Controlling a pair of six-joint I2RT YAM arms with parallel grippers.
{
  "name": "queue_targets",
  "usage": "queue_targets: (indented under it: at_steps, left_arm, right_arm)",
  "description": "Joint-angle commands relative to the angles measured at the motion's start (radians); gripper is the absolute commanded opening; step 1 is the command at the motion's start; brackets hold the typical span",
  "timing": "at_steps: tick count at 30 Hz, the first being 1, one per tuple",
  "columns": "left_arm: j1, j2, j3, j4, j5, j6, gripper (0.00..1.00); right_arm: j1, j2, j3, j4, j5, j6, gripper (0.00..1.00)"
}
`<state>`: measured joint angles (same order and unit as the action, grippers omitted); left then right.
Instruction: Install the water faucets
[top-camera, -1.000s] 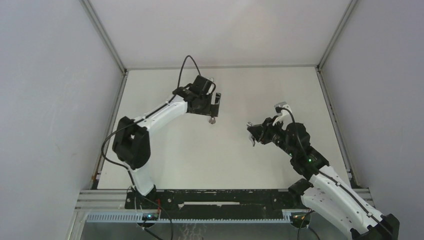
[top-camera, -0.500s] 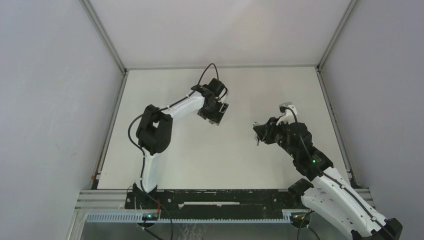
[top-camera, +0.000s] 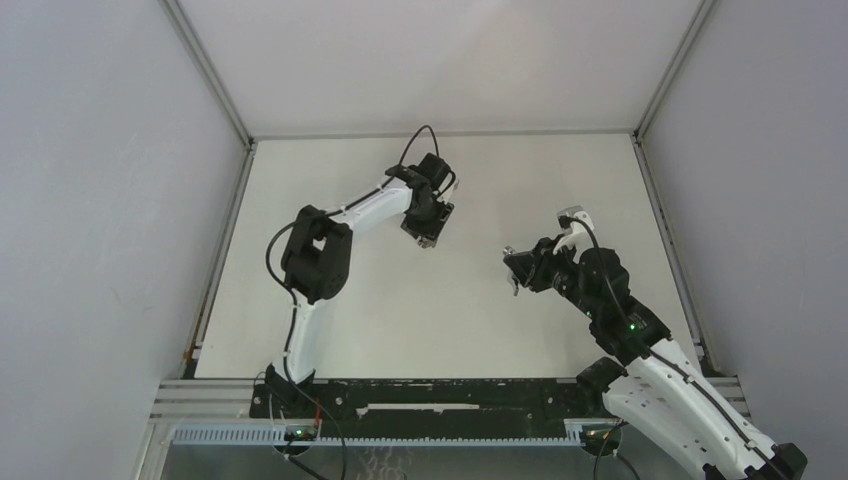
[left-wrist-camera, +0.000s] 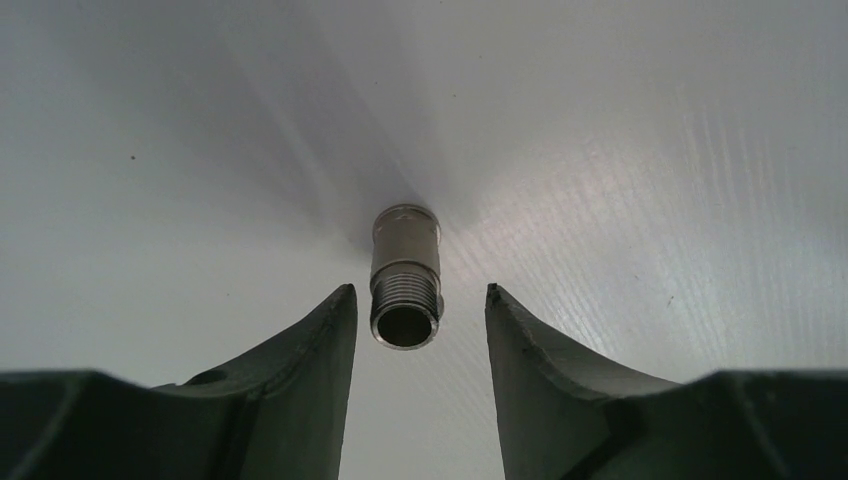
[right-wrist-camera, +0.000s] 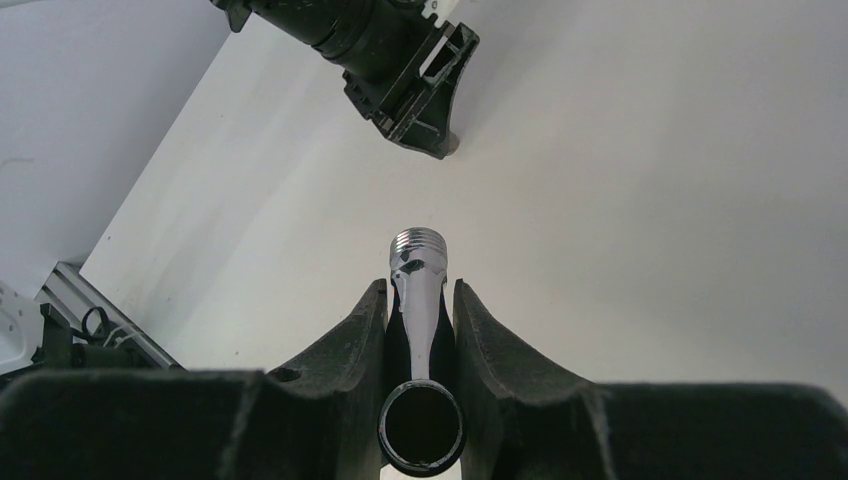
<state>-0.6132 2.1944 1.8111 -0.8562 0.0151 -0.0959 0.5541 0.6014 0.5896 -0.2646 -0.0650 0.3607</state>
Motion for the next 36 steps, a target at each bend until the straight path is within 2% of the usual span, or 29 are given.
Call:
queue_targets:
  at_steps: [1, 11, 15, 32, 33, 36]
  left_arm:
    - [0.026, -0.002, 0.029, -0.006, 0.043, 0.012, 0.5]
    - [0.044, 0.022, 0.042, -0.018, 0.092, 0.009, 0.48]
    - [0.053, 0.027, 0.048, -0.024, 0.136, 0.006, 0.41]
    - [0.053, 0.052, 0.085, -0.059, 0.145, 0.013, 0.38]
    - [0.054, 0.052, 0.086, -0.058, 0.145, 0.012, 0.36]
    - [0.054, 0.058, 0.098, -0.069, 0.149, 0.013, 0.21]
  right_arm:
    - [0.004, -0.003, 0.033, 0.073, -0.02, -0.011, 0.0]
    - [0.005, 0.019, 0.033, 0.104, -0.038, -0.004, 0.0]
    - [0.005, 0.022, 0.033, 0.111, -0.04, -0.003, 0.0]
    - [0.006, 0.007, 0.028, 0.112, -0.044, 0.004, 0.0]
    - [0.007, 0.007, 0.027, 0.114, -0.044, 0.007, 0.0]
    - [0.007, 0.004, 0.026, 0.115, -0.045, 0.009, 0.0]
